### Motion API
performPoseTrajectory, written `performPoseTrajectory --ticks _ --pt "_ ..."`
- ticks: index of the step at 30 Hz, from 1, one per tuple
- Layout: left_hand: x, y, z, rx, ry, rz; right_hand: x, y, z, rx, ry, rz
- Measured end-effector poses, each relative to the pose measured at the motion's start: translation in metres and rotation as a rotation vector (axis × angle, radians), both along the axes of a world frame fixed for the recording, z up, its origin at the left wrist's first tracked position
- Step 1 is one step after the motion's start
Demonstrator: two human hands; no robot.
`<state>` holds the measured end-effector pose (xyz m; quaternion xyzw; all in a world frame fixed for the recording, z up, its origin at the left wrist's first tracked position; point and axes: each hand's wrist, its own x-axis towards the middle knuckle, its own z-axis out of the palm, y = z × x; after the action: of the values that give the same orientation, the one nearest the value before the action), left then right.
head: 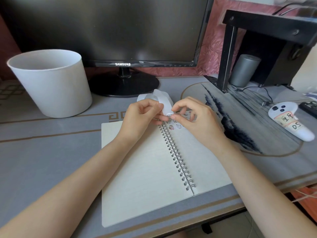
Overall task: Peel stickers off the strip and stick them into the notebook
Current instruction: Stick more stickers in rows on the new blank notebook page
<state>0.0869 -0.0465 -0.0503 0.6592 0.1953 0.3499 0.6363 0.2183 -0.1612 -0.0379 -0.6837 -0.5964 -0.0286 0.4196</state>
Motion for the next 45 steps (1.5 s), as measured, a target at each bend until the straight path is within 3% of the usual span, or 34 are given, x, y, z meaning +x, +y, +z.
performPoseTrajectory --ticks 6,12,31,34,39,45 --pt "-0.0016 -0.0025 0.0030 0.010 -0.023 -0.027 -0.0040 0.0023 0.0004 0.036 0.077 -0.036" --pt "-0.0018 -0.0023 0.0010 0.052 0.021 -0.075 -0.0052 0.0022 0.0031 0.076 0.293 -0.001" --pt "-0.0009 -0.0014 -0.0016 0.073 0.012 -0.071 -0.0090 0.0054 0.0018 0.040 0.345 -0.027" --pt "-0.0005 -0.0014 -0.0019 0.071 0.021 -0.065 -0.0078 0.0051 0.0011 0.020 0.278 -0.048" --pt "0.0003 -0.0008 -0.0034 0.064 0.040 -0.035 -0.0032 0.0047 -0.0020 0.034 -0.005 -0.061" --pt "0.0009 -0.0008 -0.0028 0.032 0.028 -0.007 -0.0057 0.0004 0.0017 0.069 -0.135 -0.037"
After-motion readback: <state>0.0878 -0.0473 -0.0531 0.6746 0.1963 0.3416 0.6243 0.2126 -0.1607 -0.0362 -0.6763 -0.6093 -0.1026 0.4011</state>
